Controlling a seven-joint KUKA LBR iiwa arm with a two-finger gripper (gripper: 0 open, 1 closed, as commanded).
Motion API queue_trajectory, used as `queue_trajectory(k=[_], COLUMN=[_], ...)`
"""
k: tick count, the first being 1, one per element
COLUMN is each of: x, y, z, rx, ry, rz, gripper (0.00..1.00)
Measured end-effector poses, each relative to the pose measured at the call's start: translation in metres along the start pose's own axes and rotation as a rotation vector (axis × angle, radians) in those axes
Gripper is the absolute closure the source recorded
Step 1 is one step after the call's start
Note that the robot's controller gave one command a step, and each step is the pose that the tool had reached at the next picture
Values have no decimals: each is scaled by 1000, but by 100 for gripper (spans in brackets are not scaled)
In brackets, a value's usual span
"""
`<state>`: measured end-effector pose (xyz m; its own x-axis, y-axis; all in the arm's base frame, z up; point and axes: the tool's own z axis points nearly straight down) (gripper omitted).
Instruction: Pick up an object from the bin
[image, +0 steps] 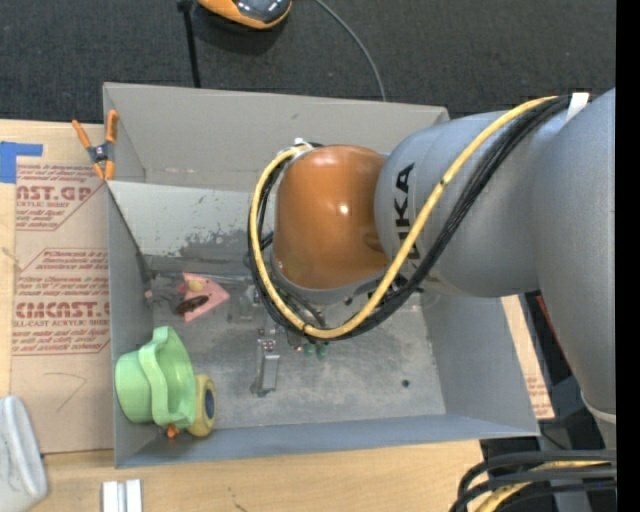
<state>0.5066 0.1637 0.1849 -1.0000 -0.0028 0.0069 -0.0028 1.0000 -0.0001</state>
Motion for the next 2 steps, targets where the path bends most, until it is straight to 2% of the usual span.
queue_trajectory(k=[1,2], x=[-2,-1], y=[-1,20], z=[-5,30], rx=[-1,-1], ry=[-7,-9], rz=[2,-109], gripper=[0,0])
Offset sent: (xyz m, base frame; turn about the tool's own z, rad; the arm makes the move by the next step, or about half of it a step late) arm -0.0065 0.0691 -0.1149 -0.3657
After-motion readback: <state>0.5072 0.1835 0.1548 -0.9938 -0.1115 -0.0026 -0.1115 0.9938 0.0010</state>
